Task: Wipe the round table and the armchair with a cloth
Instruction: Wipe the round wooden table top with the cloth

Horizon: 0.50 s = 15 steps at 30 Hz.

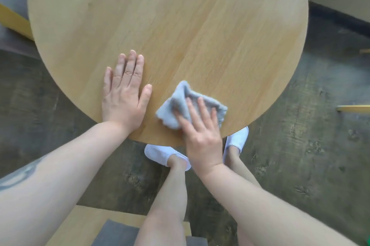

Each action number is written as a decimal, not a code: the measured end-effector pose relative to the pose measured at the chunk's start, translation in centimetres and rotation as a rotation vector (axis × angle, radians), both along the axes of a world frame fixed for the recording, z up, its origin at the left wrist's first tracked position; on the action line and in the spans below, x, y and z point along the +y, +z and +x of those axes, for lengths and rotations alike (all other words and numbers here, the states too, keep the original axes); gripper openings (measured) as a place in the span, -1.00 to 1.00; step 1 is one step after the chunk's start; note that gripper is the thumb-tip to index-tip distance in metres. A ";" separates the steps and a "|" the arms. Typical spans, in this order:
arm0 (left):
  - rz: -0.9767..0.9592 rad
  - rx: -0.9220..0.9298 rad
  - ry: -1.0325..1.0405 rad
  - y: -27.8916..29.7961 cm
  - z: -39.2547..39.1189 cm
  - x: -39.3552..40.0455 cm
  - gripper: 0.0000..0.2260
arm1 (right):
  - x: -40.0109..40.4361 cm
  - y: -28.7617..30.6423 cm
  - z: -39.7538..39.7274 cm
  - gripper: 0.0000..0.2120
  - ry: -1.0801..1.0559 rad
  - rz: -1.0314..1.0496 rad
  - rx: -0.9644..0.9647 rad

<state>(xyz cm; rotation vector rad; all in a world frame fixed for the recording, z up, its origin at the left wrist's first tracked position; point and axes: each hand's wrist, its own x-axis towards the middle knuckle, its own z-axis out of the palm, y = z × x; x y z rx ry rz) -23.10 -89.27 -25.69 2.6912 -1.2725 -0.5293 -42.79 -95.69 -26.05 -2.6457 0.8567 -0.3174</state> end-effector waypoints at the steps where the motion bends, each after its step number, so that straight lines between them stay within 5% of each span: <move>1: 0.006 -0.011 -0.010 0.0 0.1 -0.1 -0.41 | 2.3 0.7 -0.5 -0.61 0.173 0.041 0.019; 3: 0.015 -0.019 -0.020 0.0 0.2 -0.1 -0.41 | 2.0 2.1 -1.3 -0.60 0.439 0.111 0.016; 5: 0.024 -0.010 -0.020 0.0 0.2 0.0 -0.41 | -2.9 3.1 -1.2 -0.68 0.415 0.090 -0.062; 10: 0.061 0.048 -0.042 0.4 0.8 -0.3 -0.41 | -17.4 2.3 -1.2 -0.62 -0.336 -0.090 -0.004; 13: 0.092 0.093 -0.042 0.5 0.9 -0.3 -0.42 | -10.5 0.6 -0.6 -0.58 -0.480 -0.120 0.024; 15: 0.091 0.085 -0.041 0.6 0.8 -0.4 -0.40 | -2.1 0.1 0.5 -0.65 -0.193 -0.099 -0.042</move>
